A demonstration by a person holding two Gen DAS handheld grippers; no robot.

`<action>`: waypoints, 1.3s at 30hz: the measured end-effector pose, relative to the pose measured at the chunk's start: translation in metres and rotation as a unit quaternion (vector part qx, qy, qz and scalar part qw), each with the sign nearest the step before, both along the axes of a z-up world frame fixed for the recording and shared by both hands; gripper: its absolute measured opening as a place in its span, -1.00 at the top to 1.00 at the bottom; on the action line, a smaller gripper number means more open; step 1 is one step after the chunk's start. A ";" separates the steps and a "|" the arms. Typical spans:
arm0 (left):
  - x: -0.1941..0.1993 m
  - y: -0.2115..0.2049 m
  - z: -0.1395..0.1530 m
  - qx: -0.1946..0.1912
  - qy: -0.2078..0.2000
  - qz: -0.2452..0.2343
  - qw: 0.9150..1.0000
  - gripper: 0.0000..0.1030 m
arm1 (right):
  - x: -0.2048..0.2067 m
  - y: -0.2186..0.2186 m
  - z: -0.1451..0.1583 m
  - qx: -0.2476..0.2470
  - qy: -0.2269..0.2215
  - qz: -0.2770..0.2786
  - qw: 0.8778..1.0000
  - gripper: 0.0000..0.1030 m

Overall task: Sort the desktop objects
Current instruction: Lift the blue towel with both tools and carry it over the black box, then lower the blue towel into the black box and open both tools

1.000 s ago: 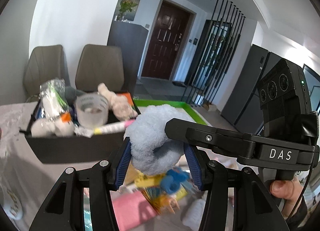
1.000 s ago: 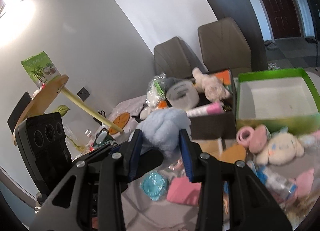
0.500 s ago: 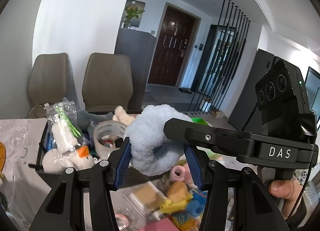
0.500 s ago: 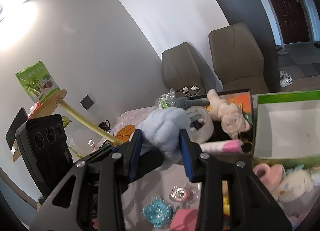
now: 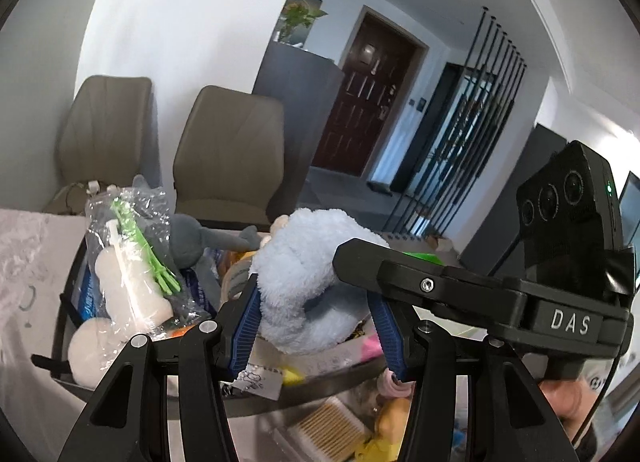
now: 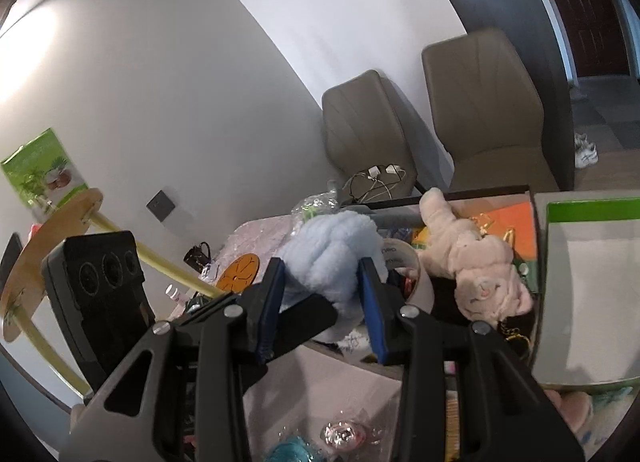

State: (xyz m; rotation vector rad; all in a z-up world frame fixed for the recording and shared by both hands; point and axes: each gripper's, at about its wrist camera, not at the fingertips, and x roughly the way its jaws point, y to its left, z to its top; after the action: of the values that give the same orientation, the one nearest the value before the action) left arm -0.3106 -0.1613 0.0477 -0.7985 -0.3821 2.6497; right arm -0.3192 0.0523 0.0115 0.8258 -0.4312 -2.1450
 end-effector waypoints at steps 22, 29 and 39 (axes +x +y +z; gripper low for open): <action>-0.030 -0.001 -0.035 0.009 -0.054 0.009 0.998 -0.03 | -0.031 -0.009 -0.040 0.022 -0.033 -0.020 0.999 0.35; -0.033 -0.002 -0.041 0.004 -0.066 0.006 0.998 -0.03 | -0.036 -0.010 -0.048 0.031 -0.042 -0.024 0.998 0.38; -0.022 -0.013 -0.026 0.023 -0.055 0.013 0.998 -0.47 | -0.032 0.000 -0.043 0.011 -0.035 -0.029 0.999 -0.34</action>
State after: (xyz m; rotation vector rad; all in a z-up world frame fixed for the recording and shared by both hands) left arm -0.3326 -0.1741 0.0217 -0.9337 -0.4831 2.6186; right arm -0.3514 0.0525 -0.0320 0.9136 -0.4746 -2.1812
